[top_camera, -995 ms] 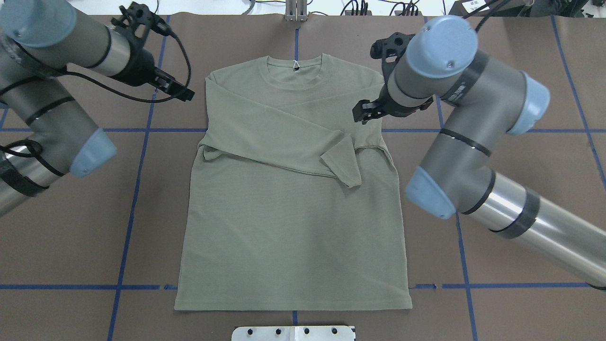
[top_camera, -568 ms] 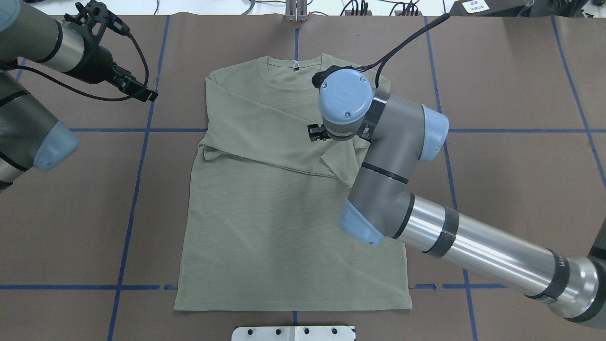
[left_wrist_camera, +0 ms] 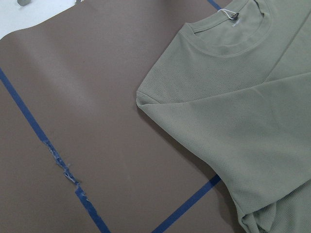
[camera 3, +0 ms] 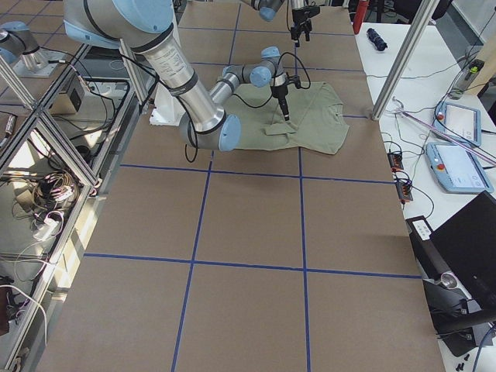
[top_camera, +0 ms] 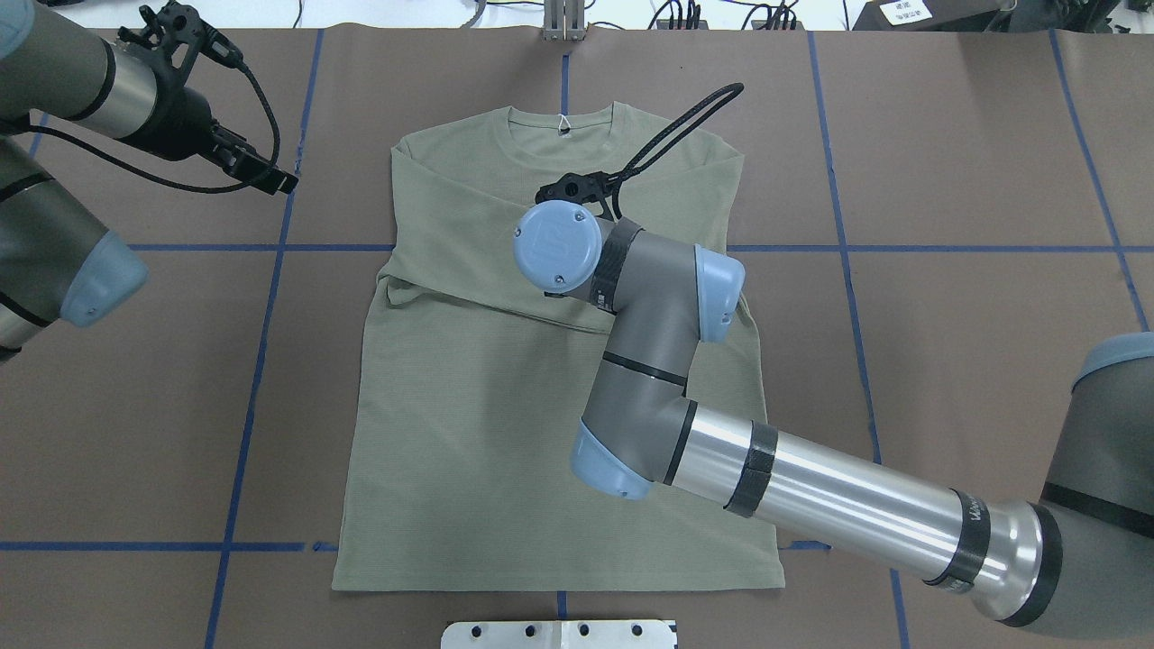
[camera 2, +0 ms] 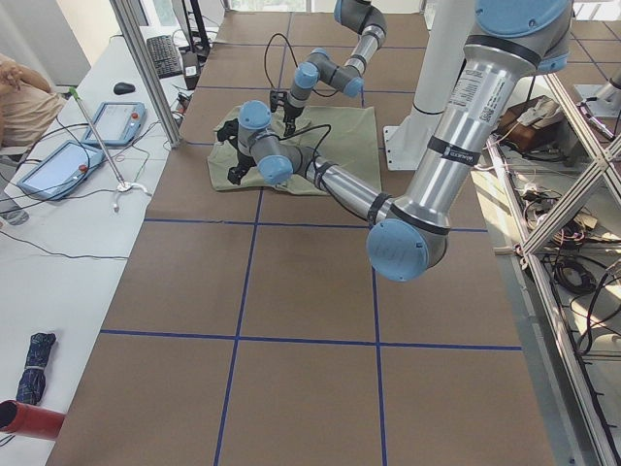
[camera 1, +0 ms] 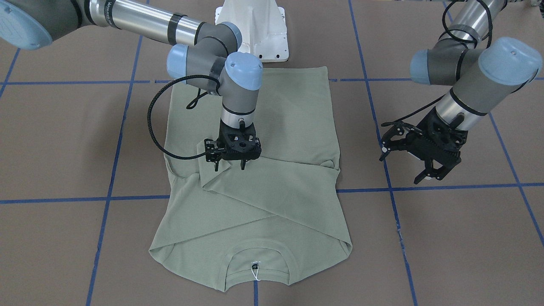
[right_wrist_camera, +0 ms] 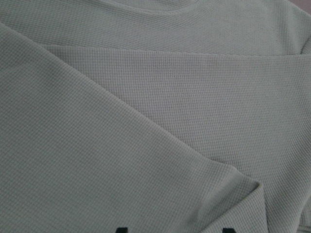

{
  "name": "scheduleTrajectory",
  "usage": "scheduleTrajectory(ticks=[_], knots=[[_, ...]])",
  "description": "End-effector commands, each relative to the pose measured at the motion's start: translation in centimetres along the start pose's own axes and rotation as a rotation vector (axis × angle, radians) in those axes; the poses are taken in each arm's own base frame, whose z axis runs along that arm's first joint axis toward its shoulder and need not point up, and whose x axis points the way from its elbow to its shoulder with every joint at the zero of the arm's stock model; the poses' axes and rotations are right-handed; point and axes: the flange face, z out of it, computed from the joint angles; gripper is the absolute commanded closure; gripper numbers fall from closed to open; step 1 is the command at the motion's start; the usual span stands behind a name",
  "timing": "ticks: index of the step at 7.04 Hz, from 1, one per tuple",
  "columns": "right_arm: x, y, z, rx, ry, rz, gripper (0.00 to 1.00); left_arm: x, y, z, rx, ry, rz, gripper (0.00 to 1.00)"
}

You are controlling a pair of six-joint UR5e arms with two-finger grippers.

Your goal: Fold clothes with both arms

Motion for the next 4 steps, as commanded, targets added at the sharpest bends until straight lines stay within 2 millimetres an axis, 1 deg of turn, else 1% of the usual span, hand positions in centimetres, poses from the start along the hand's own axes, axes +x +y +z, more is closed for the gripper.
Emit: scheduleTrajectory(ticks=[1, 3, 4], knots=[[0.28, 0.71, 0.63, -0.027, 0.059, -0.018, 0.36, 0.07, -0.02, 0.04, 0.000, 0.000, 0.000, 0.00], [0.36, 0.91, 0.91, -0.031, 0.064, -0.020, 0.39, 0.04, 0.05, 0.22, -0.003, 0.000, -0.001, 0.00], [0.27, 1.14, 1.01, -0.034, 0.064, -0.023, 0.44, 0.04, 0.05, 0.22, -0.003, 0.000, -0.001, 0.00]])
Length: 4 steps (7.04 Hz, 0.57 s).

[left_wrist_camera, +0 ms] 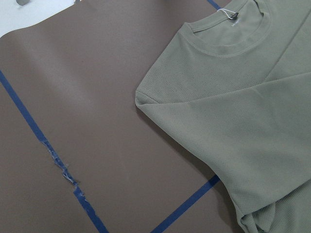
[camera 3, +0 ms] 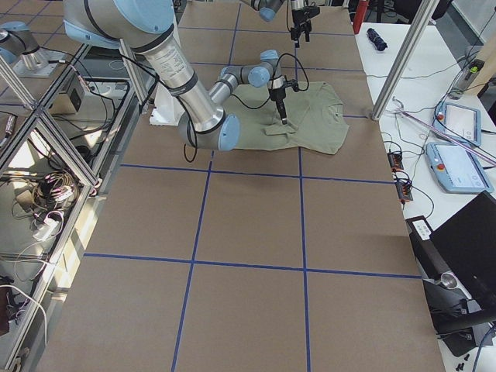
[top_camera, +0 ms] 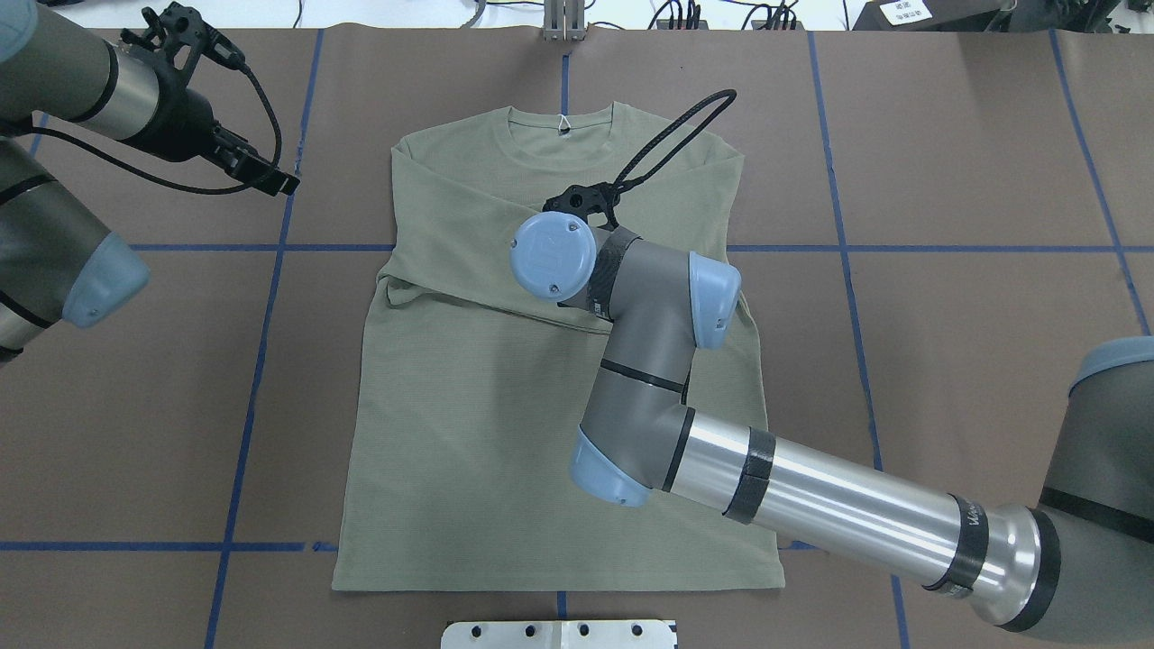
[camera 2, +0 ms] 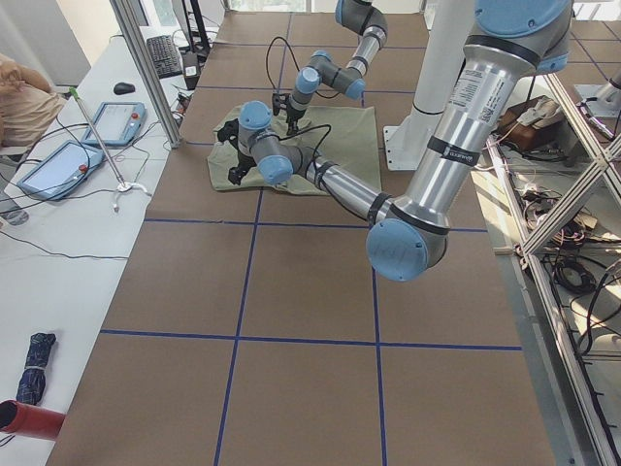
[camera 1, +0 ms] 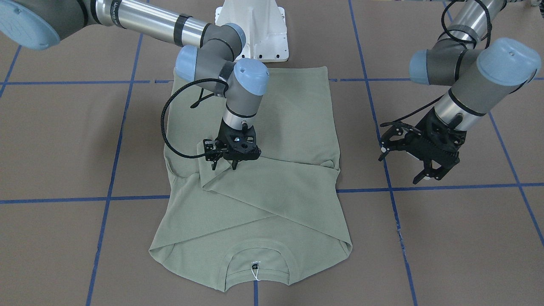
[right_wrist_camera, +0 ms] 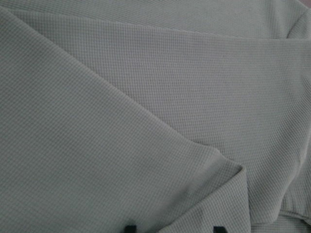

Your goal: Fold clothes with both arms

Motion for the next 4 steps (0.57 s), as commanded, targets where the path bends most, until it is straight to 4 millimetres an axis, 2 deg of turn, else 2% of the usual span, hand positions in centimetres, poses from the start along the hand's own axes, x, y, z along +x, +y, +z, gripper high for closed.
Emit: scheduleTrajectory(ticks=[1, 3, 4], knots=[[-0.48, 0.50, -0.03, -0.004, -0.002, -0.008, 0.47, -0.11, 0.07, 0.15, -0.003, -0.001, -0.001, 0.00], [-0.65, 0.81, 0.07, -0.005, -0.002, -0.012, 0.54, -0.15, 0.15, 0.16, -0.003, -0.001, -0.002, 0.00], [-0.63, 0.83, 0.10, -0.007, 0.001, -0.012, 0.64, -0.16, 0.15, 0.18, -0.004, -0.001, -0.001, 0.00]])
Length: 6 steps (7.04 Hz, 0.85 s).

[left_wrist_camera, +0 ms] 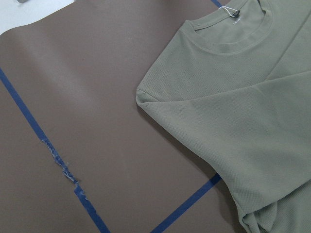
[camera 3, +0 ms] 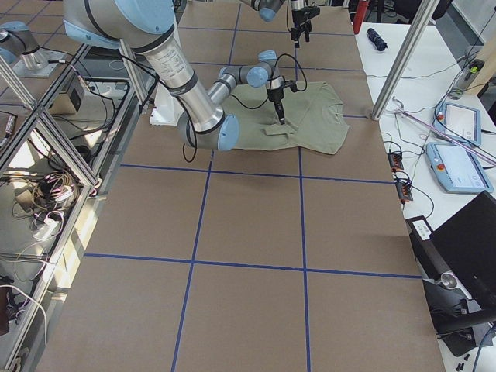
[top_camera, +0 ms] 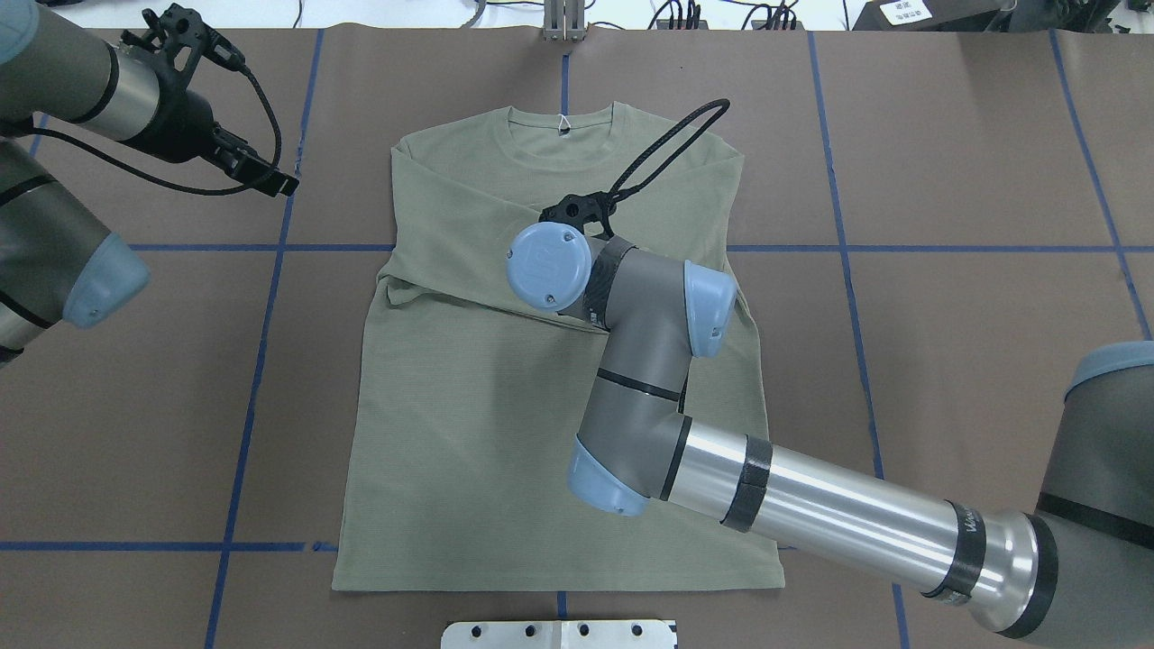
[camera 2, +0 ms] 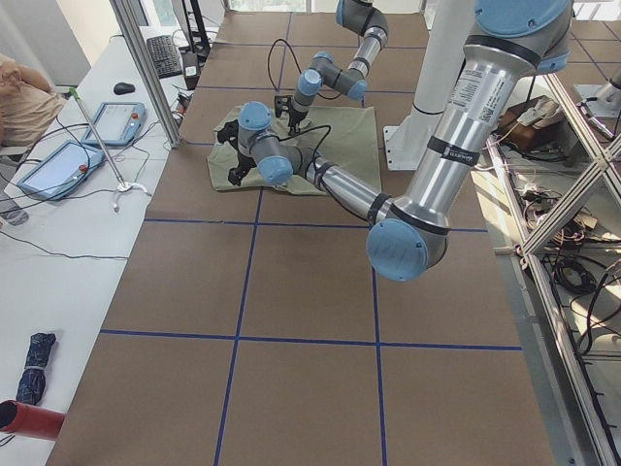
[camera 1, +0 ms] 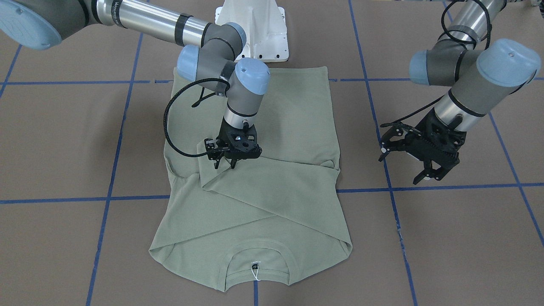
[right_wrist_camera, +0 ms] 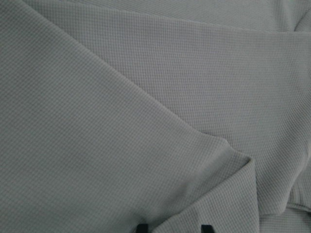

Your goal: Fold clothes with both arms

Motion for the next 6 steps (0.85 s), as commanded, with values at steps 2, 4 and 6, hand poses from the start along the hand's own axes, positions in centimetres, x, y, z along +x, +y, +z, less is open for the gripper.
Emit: scheduleTrajectory(ticks=[2, 4, 6], knots=[[0.3, 0.1, 0.0, 0.004, 0.025, -0.002, 1.00, 0.0, 0.0, 0.0, 0.001, 0.000, 0.001, 0.00], [0.5, -0.1, -0.5, 0.015, 0.019, -0.003, 1.00, 0.1, 0.0, -0.1, 0.002, 0.001, 0.001, 0.00], [4.4, 1.0, -3.3, 0.015, 0.019, -0.060, 1.00, 0.1, 0.0, -0.2, 0.004, 0.001, 0.002, 0.00]])
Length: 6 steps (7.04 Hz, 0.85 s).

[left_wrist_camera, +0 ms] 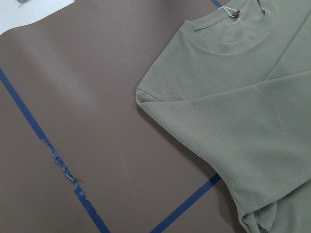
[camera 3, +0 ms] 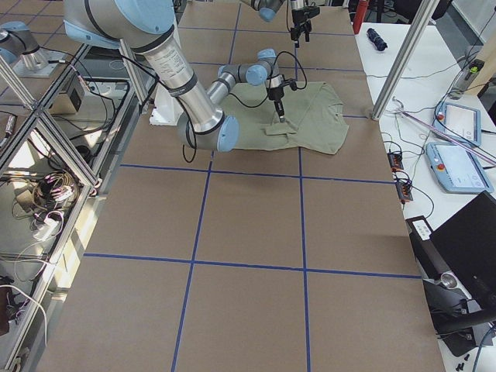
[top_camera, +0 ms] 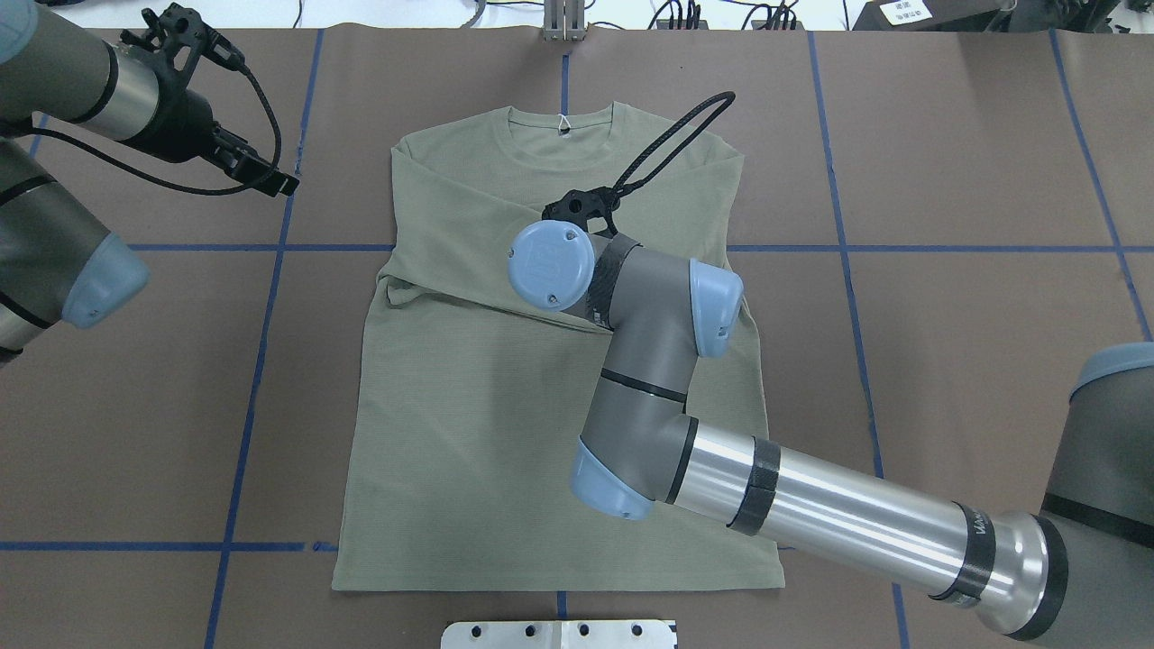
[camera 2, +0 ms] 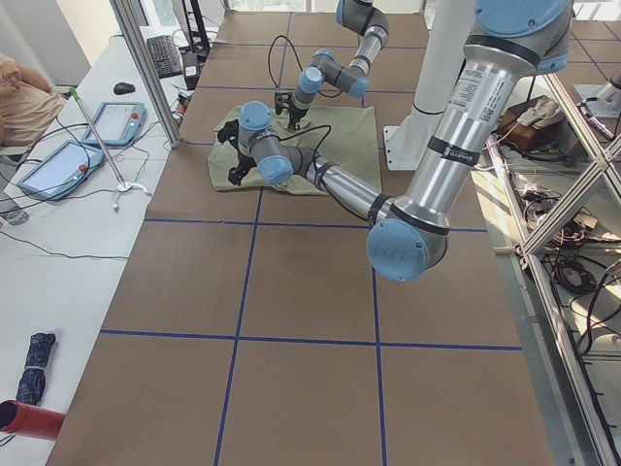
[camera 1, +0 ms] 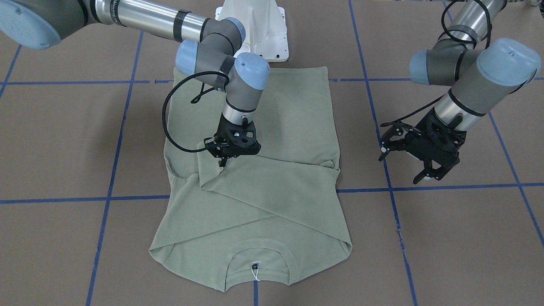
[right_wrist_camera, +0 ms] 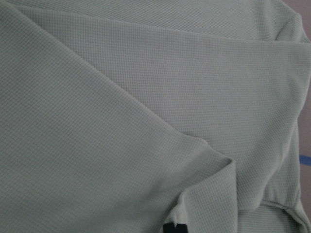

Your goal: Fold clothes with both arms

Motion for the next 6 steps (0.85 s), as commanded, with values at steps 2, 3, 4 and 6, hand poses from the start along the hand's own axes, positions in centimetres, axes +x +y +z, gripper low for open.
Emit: scheduleTrajectory(ticks=[2, 3, 4, 6], knots=[[9.4, 3.3, 0.5, 0.001, 0.031, -0.112, 1.00, 0.1, -0.1, 0.0, 0.002, 0.001, 0.001, 0.00], [10.3, 2.8, 0.9, 0.002, 0.043, -0.129, 1.00, 0.1, 0.0, -0.1, 0.001, 0.002, -0.017, 0.00], [10.7, 2.4, 1.1, 0.002, 0.050, -0.133, 1.00, 0.2, -0.2, -0.2, 0.005, 0.003, -0.024, 0.00], [12.4, 0.9, 2.1, -0.001, 0.080, -0.179, 1.00, 0.6, -0.2, -0.7, 0.013, 0.007, -0.028, 0.00]])
